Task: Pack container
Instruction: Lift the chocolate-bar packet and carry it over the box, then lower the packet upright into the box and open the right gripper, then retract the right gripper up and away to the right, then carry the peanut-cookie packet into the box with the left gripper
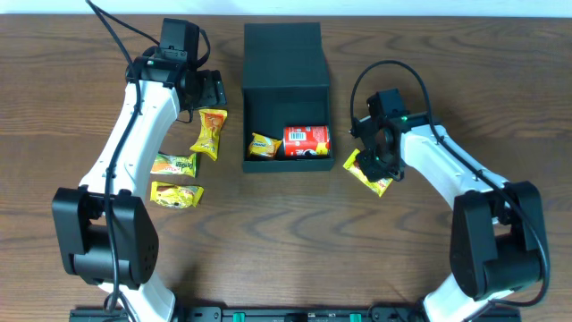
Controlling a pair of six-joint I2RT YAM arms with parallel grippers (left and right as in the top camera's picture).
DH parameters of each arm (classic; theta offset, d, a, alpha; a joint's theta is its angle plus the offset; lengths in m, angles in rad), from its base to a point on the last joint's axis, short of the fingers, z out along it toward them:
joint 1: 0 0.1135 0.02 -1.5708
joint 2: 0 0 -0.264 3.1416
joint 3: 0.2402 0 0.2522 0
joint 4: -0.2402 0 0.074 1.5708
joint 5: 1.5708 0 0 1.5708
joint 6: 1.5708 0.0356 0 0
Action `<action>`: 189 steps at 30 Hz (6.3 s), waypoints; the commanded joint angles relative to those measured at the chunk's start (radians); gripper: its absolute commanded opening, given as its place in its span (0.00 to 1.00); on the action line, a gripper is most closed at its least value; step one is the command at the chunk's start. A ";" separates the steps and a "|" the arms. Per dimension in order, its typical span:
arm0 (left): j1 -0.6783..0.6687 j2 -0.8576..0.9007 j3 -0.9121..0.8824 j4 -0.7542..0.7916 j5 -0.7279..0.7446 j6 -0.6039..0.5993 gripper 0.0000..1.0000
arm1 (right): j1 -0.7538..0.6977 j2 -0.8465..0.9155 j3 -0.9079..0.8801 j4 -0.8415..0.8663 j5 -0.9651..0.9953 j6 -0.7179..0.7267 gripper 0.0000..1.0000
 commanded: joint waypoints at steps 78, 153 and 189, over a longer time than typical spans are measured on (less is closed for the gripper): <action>0.003 -0.002 -0.002 -0.076 0.000 -0.062 0.92 | 0.151 0.240 0.506 0.124 -0.152 0.999 0.02; -0.037 0.038 -0.447 0.407 0.000 0.048 0.50 | -0.008 -0.291 0.740 -0.385 -0.075 0.314 0.54; -0.208 -0.197 -0.167 0.286 0.067 -0.060 0.06 | -0.044 -0.291 0.739 -0.388 -0.006 0.314 0.66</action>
